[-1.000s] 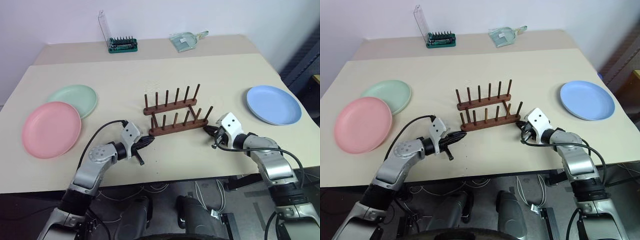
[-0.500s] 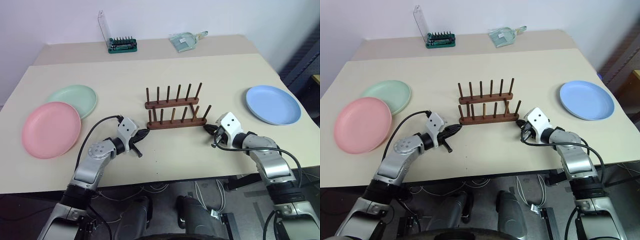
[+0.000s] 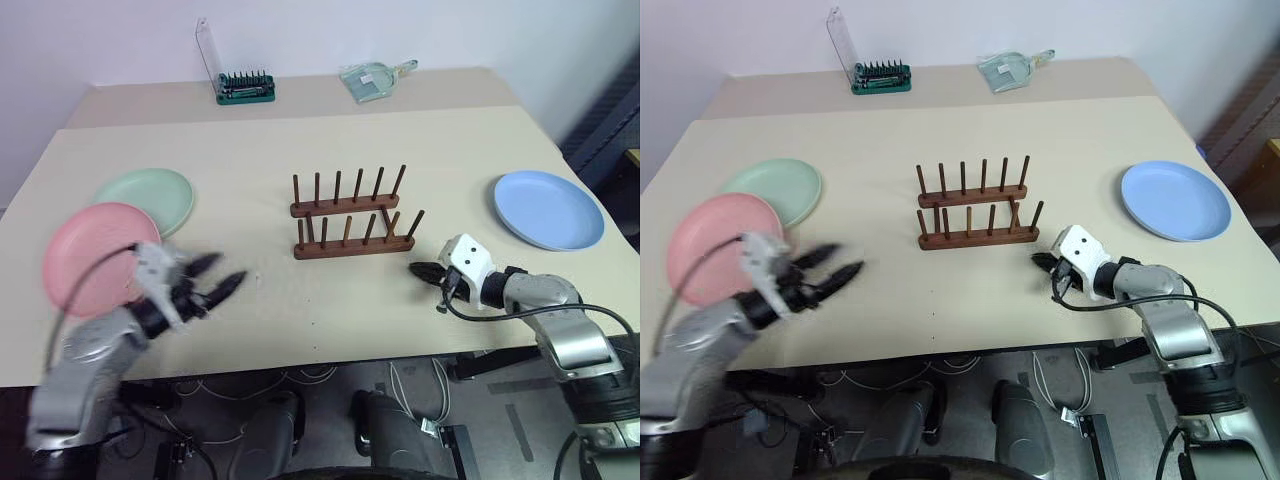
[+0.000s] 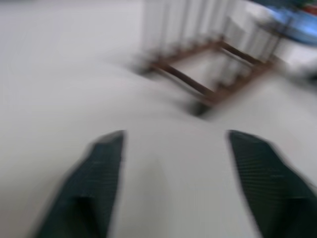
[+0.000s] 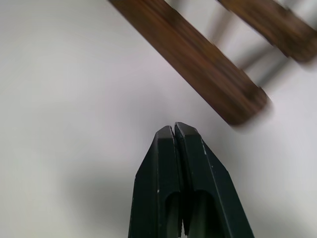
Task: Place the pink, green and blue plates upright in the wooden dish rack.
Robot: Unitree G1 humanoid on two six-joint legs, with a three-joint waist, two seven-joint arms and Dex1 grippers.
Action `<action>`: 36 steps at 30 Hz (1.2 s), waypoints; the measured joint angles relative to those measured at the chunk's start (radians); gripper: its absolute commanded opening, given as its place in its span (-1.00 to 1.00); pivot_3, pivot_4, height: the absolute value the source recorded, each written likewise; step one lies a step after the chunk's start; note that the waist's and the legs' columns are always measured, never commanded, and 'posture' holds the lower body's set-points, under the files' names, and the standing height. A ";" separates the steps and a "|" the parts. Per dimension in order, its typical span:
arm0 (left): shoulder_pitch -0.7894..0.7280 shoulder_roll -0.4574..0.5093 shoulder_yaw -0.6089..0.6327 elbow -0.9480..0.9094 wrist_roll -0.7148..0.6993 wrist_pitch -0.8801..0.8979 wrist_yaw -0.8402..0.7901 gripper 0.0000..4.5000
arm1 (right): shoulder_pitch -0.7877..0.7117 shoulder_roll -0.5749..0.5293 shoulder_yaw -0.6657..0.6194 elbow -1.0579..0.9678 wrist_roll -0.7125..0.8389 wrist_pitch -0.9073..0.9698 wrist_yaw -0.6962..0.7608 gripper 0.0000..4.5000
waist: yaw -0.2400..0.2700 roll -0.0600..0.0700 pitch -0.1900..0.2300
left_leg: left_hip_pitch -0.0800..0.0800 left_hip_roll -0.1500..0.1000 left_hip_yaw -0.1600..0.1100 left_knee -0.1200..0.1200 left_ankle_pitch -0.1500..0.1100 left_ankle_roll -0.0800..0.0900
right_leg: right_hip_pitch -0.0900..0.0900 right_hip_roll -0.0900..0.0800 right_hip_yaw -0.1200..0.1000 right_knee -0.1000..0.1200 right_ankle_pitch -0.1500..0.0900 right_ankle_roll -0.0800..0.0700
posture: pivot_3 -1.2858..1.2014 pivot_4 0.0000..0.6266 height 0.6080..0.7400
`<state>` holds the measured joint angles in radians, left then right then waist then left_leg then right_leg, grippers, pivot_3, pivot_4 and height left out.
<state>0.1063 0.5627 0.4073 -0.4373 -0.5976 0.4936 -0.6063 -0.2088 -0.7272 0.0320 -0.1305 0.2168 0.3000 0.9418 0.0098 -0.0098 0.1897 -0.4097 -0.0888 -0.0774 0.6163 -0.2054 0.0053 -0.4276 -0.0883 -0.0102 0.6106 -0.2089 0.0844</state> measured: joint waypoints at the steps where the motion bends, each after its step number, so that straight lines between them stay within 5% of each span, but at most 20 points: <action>1: 0.010 -0.003 0.043 -0.003 -0.001 0.009 0.041 0.98 | -0.002 -0.005 0.001 -0.035 0.024 0.017 0.024 -1.00 | 0.000 0.000 0.000 | 0.000 0.000 0.000 0.000 0.000 0.000 | 0.000 0.000 0.000 0.000 0.000 0.000 | 0.03 -0.52 1.00; 11: 0.038 -0.084 0.376 0.036 0.035 0.164 0.482 0.98 | -0.182 0.031 0.086 -0.101 0.103 0.064 0.128 -1.00 | 0.006 -0.008 0.002 | -0.001 -0.001 0.000 0.000 -0.001 -0.001 | 0.000 0.000 -0.001 -0.002 0.000 0.000 | 0.03 -0.52 1.00; 17: 0.041 -0.056 0.393 0.057 0.008 0.287 0.512 0.98 | -0.199 0.062 0.125 -0.101 0.105 0.065 0.140 -1.00 | 0.003 -0.009 0.002 | -0.001 0.000 0.000 0.000 -0.001 -0.001 | 0.000 0.000 -0.001 -0.002 0.000 0.000 | 0.03 -0.52 1.00; 27: -0.139 0.059 0.390 0.467 0.003 0.334 0.465 0.98 | -0.173 0.076 0.119 -0.136 0.112 0.099 0.093 -1.00 | 0.003 -0.010 0.001 | -0.001 0.000 0.000 -0.001 -0.002 -0.002 | -0.001 0.000 -0.001 -0.003 0.002 -0.003 | 0.03 -0.52 1.00; 30: -0.170 0.066 0.362 0.489 0.005 0.343 0.455 0.60 | -0.152 0.076 0.113 -0.159 0.114 0.110 0.077 -1.00 | 0.004 -0.010 0.001 | -0.001 0.000 0.000 -0.001 -0.002 -0.002 | -0.001 0.000 -0.001 -0.003 0.003 -0.003 | 0.03 -0.52 1.00; 36: -0.198 0.060 0.352 0.498 0.005 0.339 0.447 -0.77 | -0.132 0.070 0.101 -0.191 0.122 0.126 0.053 -1.00 | 0.000 -0.010 0.001 | -0.001 0.000 0.000 -0.002 -0.002 -0.002 | -0.002 0.000 -0.001 -0.003 0.002 -0.003 | 0.03 -0.52 1.00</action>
<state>-0.0921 0.6225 0.7594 0.0602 -0.5924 0.8325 -0.1590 -0.3405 -0.6577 0.1328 -0.3215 0.3388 0.4260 0.9951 0.0103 -0.0201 0.1910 -0.4104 -0.0890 -0.0776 0.6144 -0.2072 0.0031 -0.4293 -0.0886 -0.0109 0.6080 -0.2065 0.0815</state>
